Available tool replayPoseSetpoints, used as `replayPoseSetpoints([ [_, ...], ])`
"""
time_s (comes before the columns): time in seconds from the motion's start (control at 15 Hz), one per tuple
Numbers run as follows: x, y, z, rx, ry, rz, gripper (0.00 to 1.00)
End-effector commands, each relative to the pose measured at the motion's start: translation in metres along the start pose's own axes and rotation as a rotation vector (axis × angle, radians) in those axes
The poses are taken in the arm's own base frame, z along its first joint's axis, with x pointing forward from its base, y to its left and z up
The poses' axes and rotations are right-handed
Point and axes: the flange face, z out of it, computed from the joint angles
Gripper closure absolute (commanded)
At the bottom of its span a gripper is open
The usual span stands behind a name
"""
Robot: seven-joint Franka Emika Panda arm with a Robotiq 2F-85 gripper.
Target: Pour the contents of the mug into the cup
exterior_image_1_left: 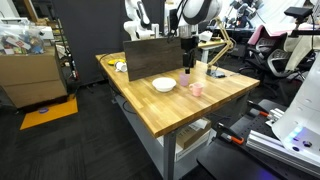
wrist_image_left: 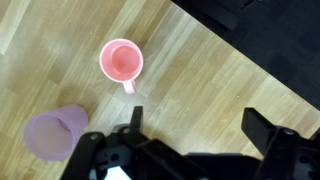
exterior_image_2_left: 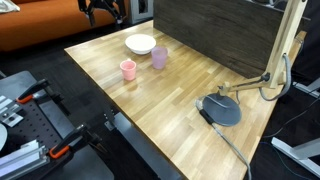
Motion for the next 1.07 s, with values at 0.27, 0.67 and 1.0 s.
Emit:
replayPoseSetpoints([
  [0.27,0.018,0.044,0.070,-0.002,-0.025,0.043,0.00],
  [0.67,0.040,0.057,0.105,-0.028,-0.045,-0.013,0.00],
  [1.0,0.040,0.057,0.110,-0.028,-0.058,-0.082,0.00],
])
